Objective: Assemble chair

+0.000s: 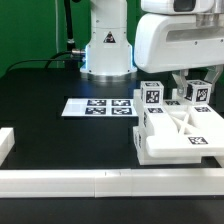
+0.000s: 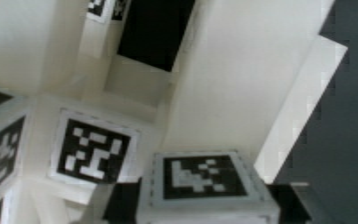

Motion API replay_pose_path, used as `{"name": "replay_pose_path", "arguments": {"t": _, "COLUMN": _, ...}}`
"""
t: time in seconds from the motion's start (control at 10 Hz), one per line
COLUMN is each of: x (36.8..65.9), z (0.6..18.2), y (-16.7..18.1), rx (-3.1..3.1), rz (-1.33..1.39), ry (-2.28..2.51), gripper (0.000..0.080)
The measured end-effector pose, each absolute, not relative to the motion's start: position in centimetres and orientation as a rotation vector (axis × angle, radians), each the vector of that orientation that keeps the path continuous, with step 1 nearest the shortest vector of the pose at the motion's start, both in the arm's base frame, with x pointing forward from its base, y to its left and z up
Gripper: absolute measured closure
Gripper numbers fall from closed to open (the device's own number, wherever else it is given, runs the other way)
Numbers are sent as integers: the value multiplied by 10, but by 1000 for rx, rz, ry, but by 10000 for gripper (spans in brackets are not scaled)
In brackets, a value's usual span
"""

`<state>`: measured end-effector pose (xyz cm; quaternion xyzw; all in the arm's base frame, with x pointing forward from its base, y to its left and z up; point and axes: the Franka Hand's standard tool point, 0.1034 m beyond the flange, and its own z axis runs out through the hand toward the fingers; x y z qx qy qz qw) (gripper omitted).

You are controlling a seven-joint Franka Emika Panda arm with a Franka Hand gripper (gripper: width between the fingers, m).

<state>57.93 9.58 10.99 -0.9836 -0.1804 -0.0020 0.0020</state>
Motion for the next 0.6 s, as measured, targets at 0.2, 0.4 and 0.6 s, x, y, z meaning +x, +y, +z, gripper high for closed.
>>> {"name": "replay_pose_path", "arguments": {"t": 0.2, "x": 579, "z": 110, "y": 98, "rx": -3122, "rz": -5, "ry": -248, "gripper": 521}}
{"name": "replay_pose_path", "arguments": {"t": 0.4, "x": 580, "z": 110, "y": 98, "rx": -3112, "rz": -15, "ry": 98, "gripper": 521}}
{"name": "replay_pose_path", "arguments": {"t": 0.6, "x": 580, "z": 109, "y": 100, "rx": -3054, "rz": -6, "ry": 518, "gripper": 521}}
